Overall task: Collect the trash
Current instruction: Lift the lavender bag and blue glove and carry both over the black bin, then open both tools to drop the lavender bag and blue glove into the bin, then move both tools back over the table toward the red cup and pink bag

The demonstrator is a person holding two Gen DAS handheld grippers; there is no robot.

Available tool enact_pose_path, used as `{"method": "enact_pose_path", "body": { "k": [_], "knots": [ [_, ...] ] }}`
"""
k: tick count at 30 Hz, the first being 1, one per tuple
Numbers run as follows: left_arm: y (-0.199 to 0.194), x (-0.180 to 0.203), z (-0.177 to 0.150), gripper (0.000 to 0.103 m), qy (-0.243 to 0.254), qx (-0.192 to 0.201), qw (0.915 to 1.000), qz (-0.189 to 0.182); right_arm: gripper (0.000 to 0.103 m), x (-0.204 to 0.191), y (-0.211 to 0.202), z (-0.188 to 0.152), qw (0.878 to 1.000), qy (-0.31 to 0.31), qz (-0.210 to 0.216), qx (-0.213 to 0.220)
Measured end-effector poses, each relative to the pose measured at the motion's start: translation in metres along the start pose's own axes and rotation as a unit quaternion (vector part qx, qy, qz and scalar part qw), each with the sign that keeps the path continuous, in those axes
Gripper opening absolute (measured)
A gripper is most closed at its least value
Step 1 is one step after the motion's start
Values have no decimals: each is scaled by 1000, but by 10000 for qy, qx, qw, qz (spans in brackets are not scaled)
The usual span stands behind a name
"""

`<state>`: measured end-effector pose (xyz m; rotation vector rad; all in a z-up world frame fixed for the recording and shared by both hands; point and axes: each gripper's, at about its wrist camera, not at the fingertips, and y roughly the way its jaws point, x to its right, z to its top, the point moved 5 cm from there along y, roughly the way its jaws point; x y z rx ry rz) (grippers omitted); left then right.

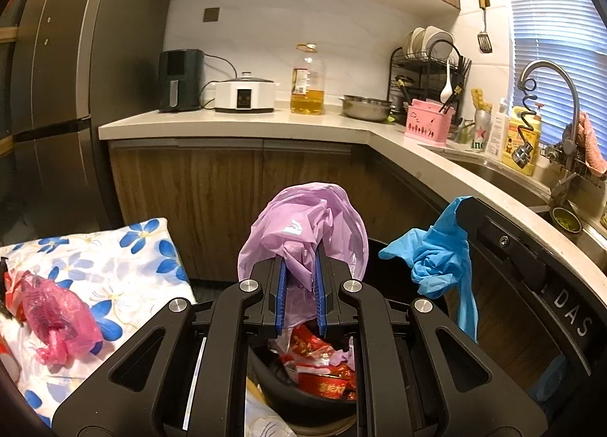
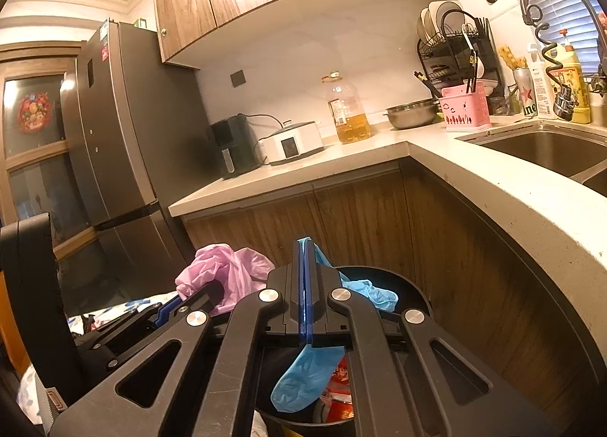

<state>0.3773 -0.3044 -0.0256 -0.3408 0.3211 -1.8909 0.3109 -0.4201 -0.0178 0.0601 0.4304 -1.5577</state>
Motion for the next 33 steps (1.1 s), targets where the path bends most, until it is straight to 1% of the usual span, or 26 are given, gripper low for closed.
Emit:
{"method": "enact_pose_path", "body": {
  "k": [5, 7, 10, 11, 12, 13, 14, 15, 16, 17, 21, 23, 25, 26, 29, 30, 31, 33],
  "knots": [
    [7, 3, -2, 12, 51, -8, 10000, -56, 1, 2, 5, 0, 10000, 26, -3, -28],
    [11, 2, -3, 13, 66, -28, 10000, -26, 1, 3, 5, 0, 10000, 25, -18, -29],
    [16, 1, -5, 23, 1, -98, 9999, -87, 2, 5, 9, 0, 10000, 58, -11, -58],
    [17, 2, -6, 30, -18, -122, 9998, -127, 3, 5, 9, 0, 10000, 67, 6, -67],
    [18, 1, -7, 35, -40, -128, 9998, -159, 3, 6, 10, 0, 9999, 72, 13, -72],
    [18, 0, -7, 45, -58, -98, 9998, -143, 5, 7, 11, 0, 9999, 81, -6, -76],
    [18, -1, -7, 50, -73, -71, 9999, -137, 7, 8, 11, 1, 9999, 98, -11, -83],
    [18, -1, -7, 52, -85, -66, 9998, -153, 13, 9, 12, 1, 9999, 114, -13, -85],
    [19, -1, -7, 57, -100, -68, 9998, -171, 19, 10, 12, 1, 9999, 136, -24, -92],
    [19, -2, -7, 61, -115, -62, 9998, -147, 21, 11, 12, 1, 9998, 153, -36, -87],
    [19, -11, -9, 69, -225, -80, 9997, -58, 29, 13, 10, -1, 9998, 173, -76, -96],
    [17, -17, -10, 75, -323, -98, 9994, -10, 36, 12, 8, -3, 9997, 168, -85, -128],
    [13, -24, -11, 80, -421, -79, 9991, 64, 48, 11, 5, -5, 9997, 158, -99, -130],
    [11, -26, -12, 82, -440, -73, 9990, 97, 49, 10, 4, -6, 9998, 145, -100, -125],
    [2, -35, -16, 87, -463, -64, 9986, 252, 57, 6, 0, -8, 9998, 87, -116, -119],
    [-1, -38, -18, 87, -481, -68, 9984, 301, 64, 4, -2, -9, 9998, 76, -113, -115],
    [-6, -42, -19, 88, -509, -61, 9981, 348, 68, 3, -4, -9, 9999, 69, -111, -111],
    [-14, -48, -22, 90, -552, -53, 9975, 435, 72, -3, -8, -12, 9999, 22, -98, -107]
  ]
}}
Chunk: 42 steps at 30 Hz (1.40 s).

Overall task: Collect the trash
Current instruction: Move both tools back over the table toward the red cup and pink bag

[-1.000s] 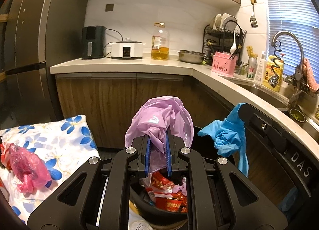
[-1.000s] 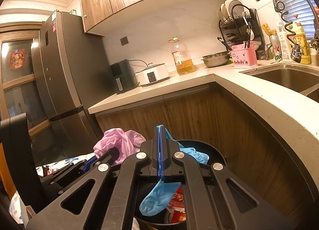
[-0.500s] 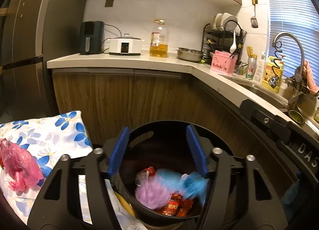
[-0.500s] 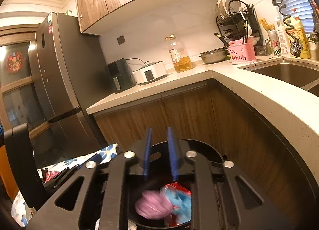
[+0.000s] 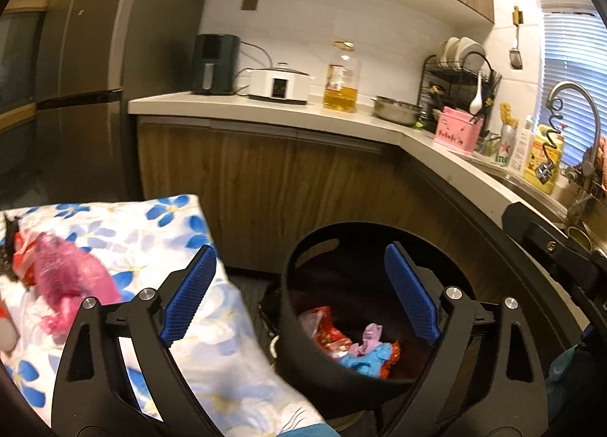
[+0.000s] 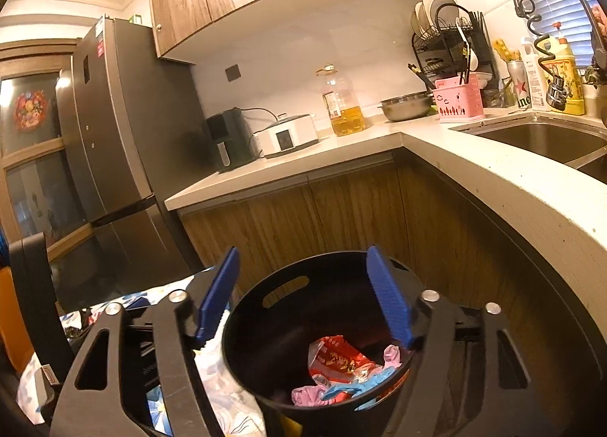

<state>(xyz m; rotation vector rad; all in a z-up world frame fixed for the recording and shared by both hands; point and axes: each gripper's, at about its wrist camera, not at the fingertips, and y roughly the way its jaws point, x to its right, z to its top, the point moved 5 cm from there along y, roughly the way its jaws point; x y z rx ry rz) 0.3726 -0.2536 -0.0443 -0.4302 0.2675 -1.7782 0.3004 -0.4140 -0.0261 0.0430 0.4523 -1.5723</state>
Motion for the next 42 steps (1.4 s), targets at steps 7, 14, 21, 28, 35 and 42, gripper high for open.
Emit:
{"method": "enact_pose_path", "body": {
  "k": [7, 14, 21, 28, 35, 42],
  "knots": [
    [-32, -25, -11, 95, -31, 131, 9992, 378, 81, -18, -15, -10, 9999, -104, 90, 9],
    [-61, -49, -19, 96, -10, 211, 9962, 843, 82, -36, -33, -20, 9997, -182, 133, 82],
    [-90, -71, -25, 96, -130, 233, 9943, 1030, 82, -54, -55, -25, 9991, -310, 210, 210],
    [-120, -92, -32, 96, -179, 318, 9917, 1237, 82, -76, -72, -37, 9984, -398, 343, 217],
    [-145, -110, -37, 97, -220, 397, 9895, 1374, 82, -98, -82, -50, 9976, -420, 518, 185],
    [-165, -135, -44, 97, -283, 431, 9858, 1597, 82, -126, -85, -67, 9964, -468, 701, 97]
  ]
}}
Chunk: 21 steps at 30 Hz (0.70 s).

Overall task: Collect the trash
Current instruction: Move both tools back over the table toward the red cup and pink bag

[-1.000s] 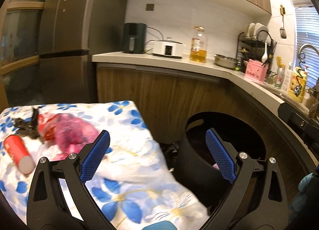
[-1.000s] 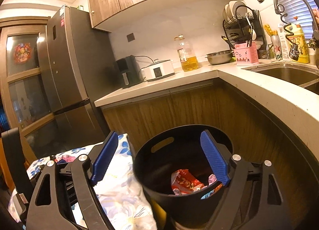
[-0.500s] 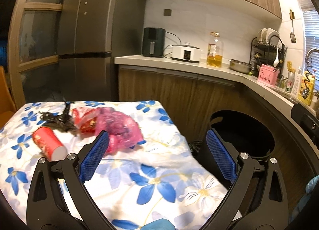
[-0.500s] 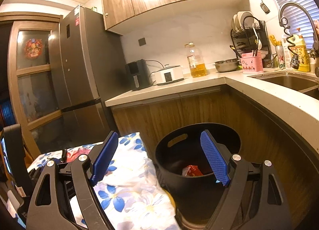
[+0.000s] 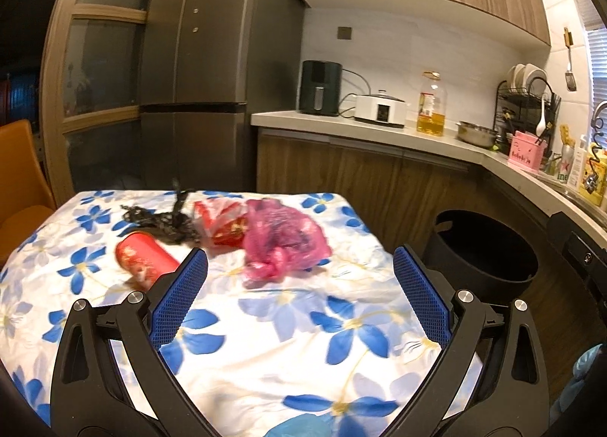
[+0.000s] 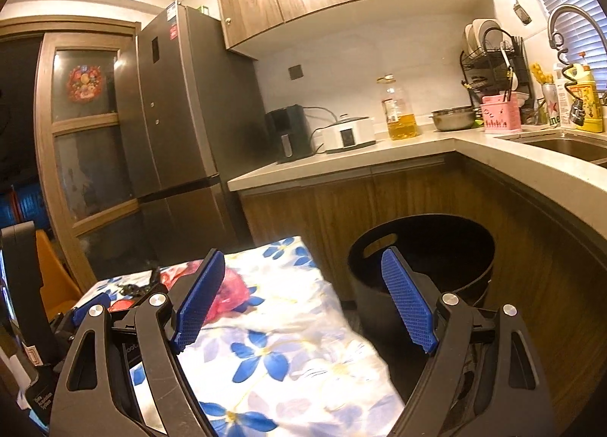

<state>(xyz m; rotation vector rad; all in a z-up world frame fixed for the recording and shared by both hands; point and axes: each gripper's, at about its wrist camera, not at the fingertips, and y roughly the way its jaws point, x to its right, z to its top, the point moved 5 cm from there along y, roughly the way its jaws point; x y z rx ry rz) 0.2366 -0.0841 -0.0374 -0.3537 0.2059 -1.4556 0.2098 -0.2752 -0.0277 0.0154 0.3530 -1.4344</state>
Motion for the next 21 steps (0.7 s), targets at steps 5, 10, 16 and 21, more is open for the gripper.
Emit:
{"method": "enact_pose_path", "body": {
  "k": [5, 10, 16, 21],
  "knots": [
    [-1, -30, -6, 97, -140, -64, 9996, 228, 82, -21, 5, -9, 9998, -66, 175, -103],
    [2, -61, -13, 97, -278, -106, 9983, 507, 82, -41, 14, -18, 9990, -187, 347, -197],
    [7, -92, -24, 97, -420, -158, 9962, 749, 82, -59, 28, -32, 9976, -224, 533, -388],
    [12, -116, -30, 97, -524, -240, 9939, 944, 82, -75, 41, -44, 9959, -282, 669, -540]
  ]
}}
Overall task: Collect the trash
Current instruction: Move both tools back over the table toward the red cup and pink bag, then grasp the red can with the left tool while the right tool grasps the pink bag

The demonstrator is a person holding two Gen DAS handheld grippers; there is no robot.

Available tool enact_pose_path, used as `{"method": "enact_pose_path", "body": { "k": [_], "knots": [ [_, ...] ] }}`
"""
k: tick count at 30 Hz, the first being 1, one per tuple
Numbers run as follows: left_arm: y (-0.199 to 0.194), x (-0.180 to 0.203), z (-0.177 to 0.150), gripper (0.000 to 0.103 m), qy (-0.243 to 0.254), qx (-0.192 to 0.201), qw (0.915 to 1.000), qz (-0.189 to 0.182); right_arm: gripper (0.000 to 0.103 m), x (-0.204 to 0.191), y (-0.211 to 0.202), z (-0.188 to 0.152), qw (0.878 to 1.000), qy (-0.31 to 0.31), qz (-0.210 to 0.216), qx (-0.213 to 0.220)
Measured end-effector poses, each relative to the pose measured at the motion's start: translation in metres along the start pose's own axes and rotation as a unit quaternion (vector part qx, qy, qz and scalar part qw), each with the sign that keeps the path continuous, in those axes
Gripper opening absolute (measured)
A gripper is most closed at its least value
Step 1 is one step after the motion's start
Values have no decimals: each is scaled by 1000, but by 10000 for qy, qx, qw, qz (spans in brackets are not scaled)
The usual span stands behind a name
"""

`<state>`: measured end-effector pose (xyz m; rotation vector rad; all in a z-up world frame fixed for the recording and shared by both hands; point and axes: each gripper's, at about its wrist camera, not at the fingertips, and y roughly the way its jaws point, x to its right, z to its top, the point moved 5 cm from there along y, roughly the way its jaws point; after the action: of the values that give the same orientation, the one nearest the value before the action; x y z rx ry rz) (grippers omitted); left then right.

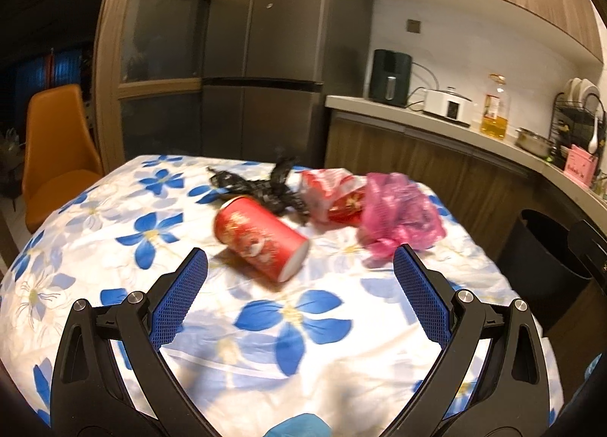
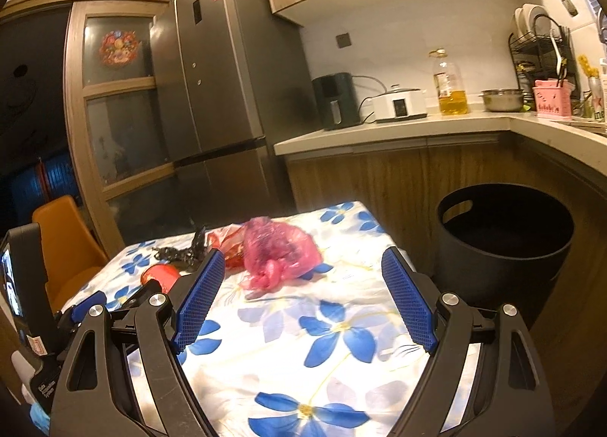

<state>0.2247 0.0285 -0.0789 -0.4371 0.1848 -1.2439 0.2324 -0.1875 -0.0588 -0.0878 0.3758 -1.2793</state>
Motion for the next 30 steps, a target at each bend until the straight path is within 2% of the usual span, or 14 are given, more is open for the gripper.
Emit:
{"method": "enact_pose_path", "body": {
  "k": [6, 12, 19, 25, 30],
  "knots": [
    [13, -28, -4, 97, -158, -77, 9996, 227, 82, -19, 20, -11, 9996, -80, 194, -196],
    [29, -44, -2, 97, -319, -195, 9988, 303, 82, -32, 32, -18, 9991, -98, 286, -287],
    [63, -29, 3, 97, -411, -375, 9980, 315, 82, -28, 44, -15, 9996, -105, 173, -221],
    [103, -16, 8, 97, -604, -610, 9950, 512, 82, -21, 62, -9, 9997, -64, 109, -205],
    [126, -12, 8, 97, -535, -764, 9931, 707, 82, -19, 82, -5, 9997, -33, 116, -198]
  ]
}}
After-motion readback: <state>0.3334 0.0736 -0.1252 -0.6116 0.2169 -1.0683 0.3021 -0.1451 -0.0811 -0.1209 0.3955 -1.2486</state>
